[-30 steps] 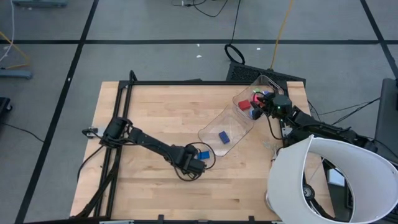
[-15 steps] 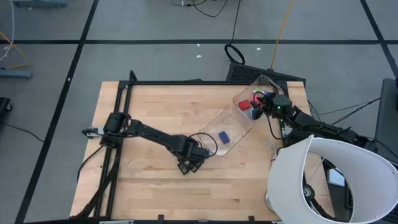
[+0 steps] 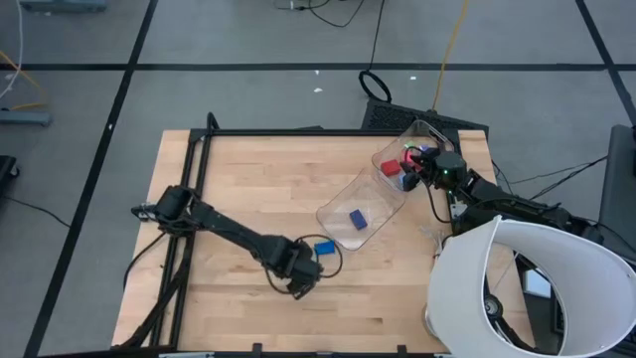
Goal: Pick & Place Office items
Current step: Put the black digital timer into the left transparent bin
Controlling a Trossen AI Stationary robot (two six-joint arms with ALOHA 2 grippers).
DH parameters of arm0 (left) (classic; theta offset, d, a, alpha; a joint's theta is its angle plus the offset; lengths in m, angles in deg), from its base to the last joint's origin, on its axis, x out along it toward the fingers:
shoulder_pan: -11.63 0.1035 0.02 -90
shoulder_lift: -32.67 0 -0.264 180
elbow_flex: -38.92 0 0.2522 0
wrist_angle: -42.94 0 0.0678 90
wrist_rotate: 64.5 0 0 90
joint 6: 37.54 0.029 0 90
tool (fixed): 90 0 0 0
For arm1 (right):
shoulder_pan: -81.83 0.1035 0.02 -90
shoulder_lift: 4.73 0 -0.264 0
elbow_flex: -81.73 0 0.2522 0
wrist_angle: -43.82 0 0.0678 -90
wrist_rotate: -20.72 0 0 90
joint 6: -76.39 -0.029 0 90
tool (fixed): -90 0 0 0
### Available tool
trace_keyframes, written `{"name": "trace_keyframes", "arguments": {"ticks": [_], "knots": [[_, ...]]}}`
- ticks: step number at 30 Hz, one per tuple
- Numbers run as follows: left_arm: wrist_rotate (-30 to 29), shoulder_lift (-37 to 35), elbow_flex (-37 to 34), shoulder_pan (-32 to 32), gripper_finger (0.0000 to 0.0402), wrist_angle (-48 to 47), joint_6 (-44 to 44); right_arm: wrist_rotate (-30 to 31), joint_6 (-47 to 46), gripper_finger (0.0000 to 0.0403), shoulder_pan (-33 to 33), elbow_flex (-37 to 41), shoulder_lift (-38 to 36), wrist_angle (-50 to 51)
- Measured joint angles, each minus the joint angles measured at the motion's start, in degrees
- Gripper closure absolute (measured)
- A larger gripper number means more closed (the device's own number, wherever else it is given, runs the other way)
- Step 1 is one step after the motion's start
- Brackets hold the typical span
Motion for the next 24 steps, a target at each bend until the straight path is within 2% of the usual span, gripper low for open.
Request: {"name": "trace_keyframes", "arguments": {"ticks": [4, 8, 13, 18, 24], "knots": [[-1.3, 0.0, 0.0, -1.9, 0.0096, -0.1, 6.9, 0.0, 0.0, 0.0190, 0.0, 0.0, 0.0, 0.0], [-1.4, 0.0, 0.0, -3.5, 0.0096, 0.0, 22.5, 0.0, -0.5, 0.0190, 0.0, 0.0, 0.0, 0.0], [-5.8, 0.0, 0.0, -4.6, 0.0096, 0.0, 38.2, 0.0, -0.5, 0.0190, 0.0, 0.0, 0.0, 0.0], [-10.4, 0.0, 0.0, -4.4, 0.0096, 0.0, 48.1, 0.0, -0.3, 0.0190, 0.0, 0.0, 0.0, 0.0], [-14.4, 0.0, 0.0, -2.7, 0.0096, 0.0, 54.8, 0.0, -0.3, 0.0190, 0.0, 0.0, 0.0, -0.1]]}}
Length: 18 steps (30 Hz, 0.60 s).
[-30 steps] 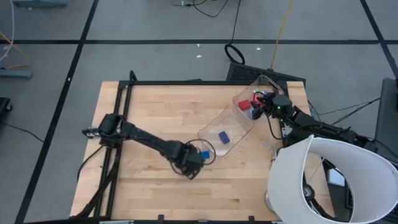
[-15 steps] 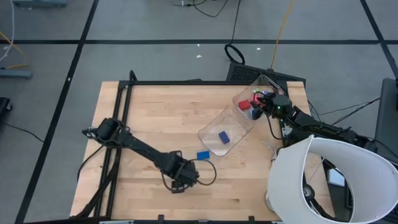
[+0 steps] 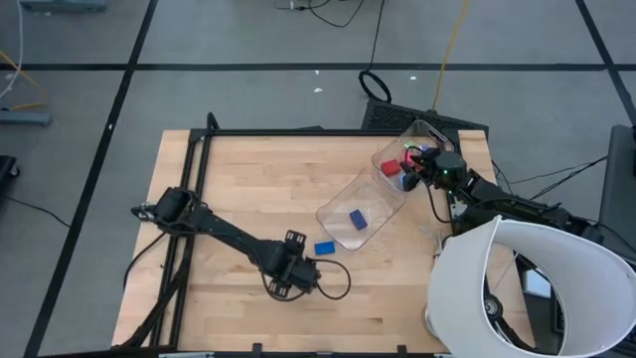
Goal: Pick & Place Office items
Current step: Put the black digital timer into the left transparent bin
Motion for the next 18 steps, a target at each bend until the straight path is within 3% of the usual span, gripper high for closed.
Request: {"name": "trace_keyframes", "arguments": {"ticks": [8, 11, 14, 18], "knots": [[1.4, 0.0, 0.0, 1.9, 0.0096, 0.0, 6.1, 0.0, 0.0, 0.0190, 0.0, 0.0, 0.0, 0.0], [4.9, 0.0, -0.3, 2.3, 0.0096, 0.1, 8.6, 0.0, 0.0, 0.0190, 0.0, 0.0, 0.0, 0.0], [8.8, 0.0, -1.7, 2.5, 0.0096, 0.7, 11.2, 0.0, 0.0, 0.0190, 0.0, 0.0, 0.0, 0.0], [8.1, 0.0, -5.3, 2.4, 0.0096, 4.9, 14.4, 0.0, 0.0, 0.0190, 0.0, 0.0, 0.0, -0.1]]}}
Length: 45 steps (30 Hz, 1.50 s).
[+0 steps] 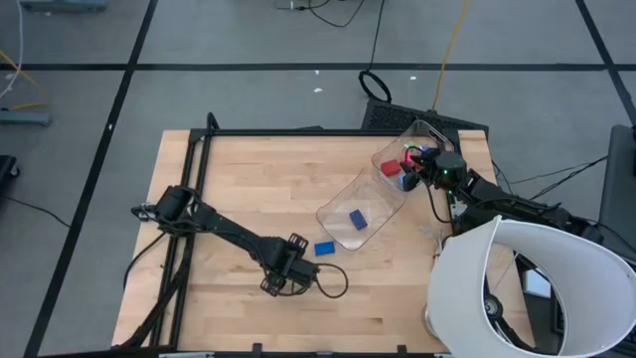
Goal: Pick & Place Office items
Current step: Put the black digital timer into the left transparent bin
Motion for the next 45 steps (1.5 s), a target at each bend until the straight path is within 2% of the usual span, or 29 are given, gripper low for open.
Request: {"name": "trace_keyframes", "arguments": {"ticks": [3, 8, 18, 22, 32, 35, 37, 40, 45], "knots": [[-1.9, 0.0, -2.7, 0.1, 0.0096, 4.3, 0.6, 0.0, 0.0, 0.0190, 0.0, 0.0, 0.0, 0.0], [-1.8, -0.5, -6.1, 0.2, 0.0096, 9.4, -1.4, 0.0, 0.0, 0.0190, 0.0, 0.0, 0.0, 0.0], [0.4, -0.3, -6.5, 0.7, 0.0099, 10.0, -2.4, 0.0, 0.0, 0.0190, 0.0, 0.0, 0.0, 0.0], [1.2, -0.2, -6.6, 1.9, 0.0125, 10.3, -3.2, 0.0, 0.0, 0.0190, 0.0, 0.0, 0.0, 0.0], [7.4, -0.1, -6.7, 4.1, 0.0228, 10.9, -6.4, 0.0, 0.0, 0.0190, 0.0, 0.0, 0.0, 0.0], [7.5, -0.1, -6.7, 4.1, 0.0242, 11.6, -11.0, 0.0, 0.0, 0.0190, 0.0, 0.0, 0.0, 0.0], [6.6, -0.1, -6.7, 4.1, 0.0241, 12.2, -17.3, 0.0, 0.0, 0.0190, 0.0, 0.0, 0.0, 0.0], [5.2, -0.1, -6.7, 4.1, 0.0221, 13.2, -29.2, 0.0, 0.0, 0.0190, 0.0, 0.0, 0.0, 0.0], [5.2, -0.1, -6.7, 4.5, 0.0208, 13.8, -38.8, 0.0, 0.0, 0.0190, 0.0, 0.0, 0.0, 0.0]]}}
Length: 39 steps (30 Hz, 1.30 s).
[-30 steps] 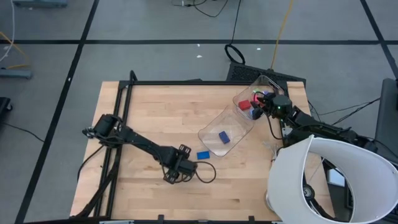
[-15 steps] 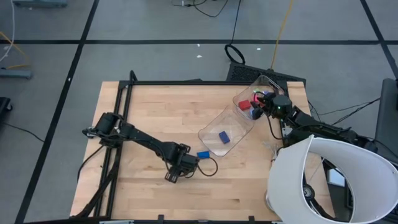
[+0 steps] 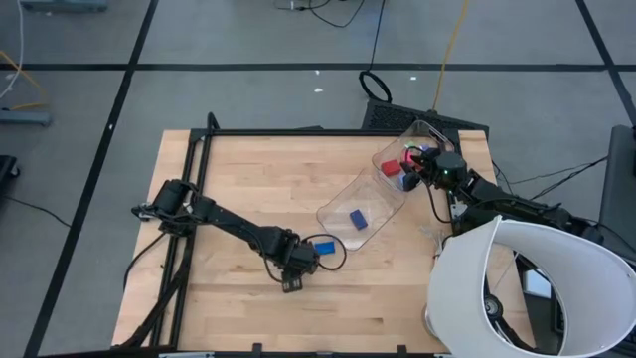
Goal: Pick & Place Office items
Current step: Put the black digital timer into the left transparent bin
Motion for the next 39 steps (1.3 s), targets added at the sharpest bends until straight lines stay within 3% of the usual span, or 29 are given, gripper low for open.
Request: {"name": "trace_keyframes", "arguments": {"ticks": [6, 15, 20, 29, 33, 39], "knots": [[-2.6, 0.0, 0.0, -0.4, 0.0245, 0.4, -6.7, 0.0, 0.0, 0.0190, 0.0, 0.0, 0.0, 0.0], [-10.5, -0.9, 0.0, -2.3, 0.0237, 2.2, -12.5, 0.0, 0.0, 0.0190, 0.0, 0.0, 0.0, 0.0], [-17.0, -5.7, -0.2, -3.6, 0.0245, 3.5, -13.0, 0.0, 0.0, 0.0190, 0.0, 0.0, 0.0, 0.0], [-21.6, -12.0, -0.1, -5.3, 0.0228, 6.9, -11.5, 0.0, 0.0, 0.0190, 0.0, 0.0, 0.0, 0.0], [-24.5, -12.1, -0.1, -5.0, 0.0234, 13.3, -8.7, 0.0, -0.1, 0.0190, 0.0, 0.0, 0.0, 0.0], [-24.7, -12.2, -0.1, -1.8, 0.0247, 33.7, 0.5, 0.0, -0.2, 0.0190, 0.0, 0.0, 0.0, 0.0]]}}
